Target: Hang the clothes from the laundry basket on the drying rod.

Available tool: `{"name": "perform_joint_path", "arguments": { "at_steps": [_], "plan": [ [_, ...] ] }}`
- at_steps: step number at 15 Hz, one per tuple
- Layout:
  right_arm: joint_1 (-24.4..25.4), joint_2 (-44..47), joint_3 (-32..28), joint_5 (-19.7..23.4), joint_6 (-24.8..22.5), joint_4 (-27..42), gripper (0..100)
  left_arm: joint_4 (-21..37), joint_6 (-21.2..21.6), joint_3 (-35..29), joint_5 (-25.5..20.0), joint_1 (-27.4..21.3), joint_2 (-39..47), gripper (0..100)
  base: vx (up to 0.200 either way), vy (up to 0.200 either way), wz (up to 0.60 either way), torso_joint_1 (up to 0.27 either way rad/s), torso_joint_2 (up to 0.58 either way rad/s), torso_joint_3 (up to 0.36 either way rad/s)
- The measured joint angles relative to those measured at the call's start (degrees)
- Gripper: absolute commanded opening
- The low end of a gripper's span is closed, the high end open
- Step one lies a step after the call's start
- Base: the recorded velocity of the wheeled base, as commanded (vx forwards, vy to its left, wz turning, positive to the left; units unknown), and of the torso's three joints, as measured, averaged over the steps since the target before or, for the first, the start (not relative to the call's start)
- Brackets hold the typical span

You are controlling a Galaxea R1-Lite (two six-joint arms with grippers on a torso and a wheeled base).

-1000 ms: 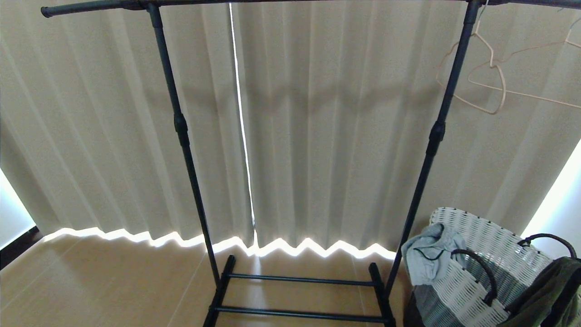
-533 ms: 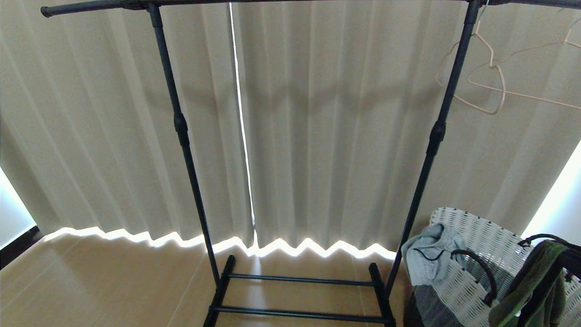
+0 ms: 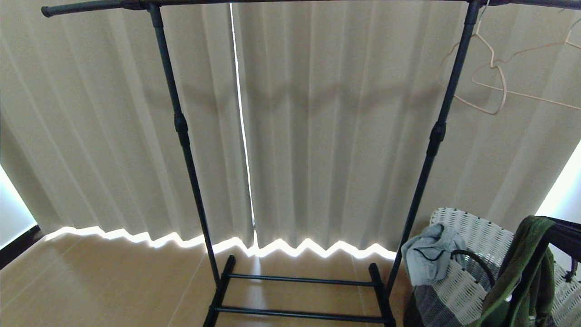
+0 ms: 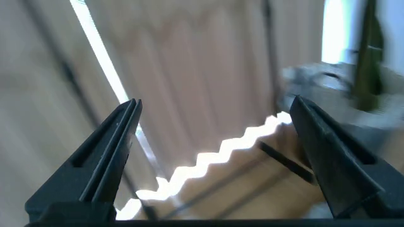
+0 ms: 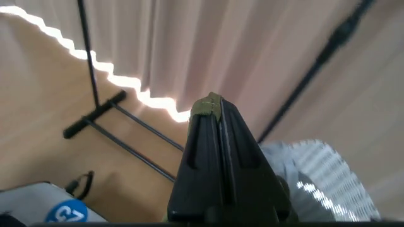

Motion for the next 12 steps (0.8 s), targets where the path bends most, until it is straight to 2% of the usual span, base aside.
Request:
{"name": "perform_joint_path", "arguments": {
  "at_steps": [2,5,6,8,10,12],
  "plan": [
    [0.9,2.0,-2.3,0.1,0.9,-0.1,0,0.0,0.8,-4.1,-3.5,-0.5,9.4,100,0.0,0.0,0.0,0.0,0.0,0.0],
    [1.4,5.6,-6.2,0.8,6.3,-0.1,0,-0.3,1.7,-11.3,-2.9,-5.9,24.2,100,0.0,0.0,0.0,0.0,0.0,0.0],
    [1.7,6.9,-7.8,1.1,7.0,-0.1,0,-0.8,1.8,-14.1,-0.3,-9.7,29.6,100,0.0,0.0,0.0,0.0,0.0,0.0],
    [2.0,8.7,-10.8,1.5,8.1,-0.2,0,-3.3,1.6,-19.0,7.6,-19.3,39.6,100,0.0,0.0,0.0,0.0,0.0,0.0],
    [2.8,9.8,-13.2,3.5,8.5,-0.2,0,-9.0,0.1,-22.5,14.7,-28.9,49.9,100,0.0,0.0,0.0,0.0,0.0,0.0],
    [3.2,10.6,-15.3,4.8,8.6,-0.2,0,-14.3,-1.6,-24.5,18.6,-36.2,58.9,100,0.0,0.0,0.0,0.0,0.0,0.0]
  ]
}}
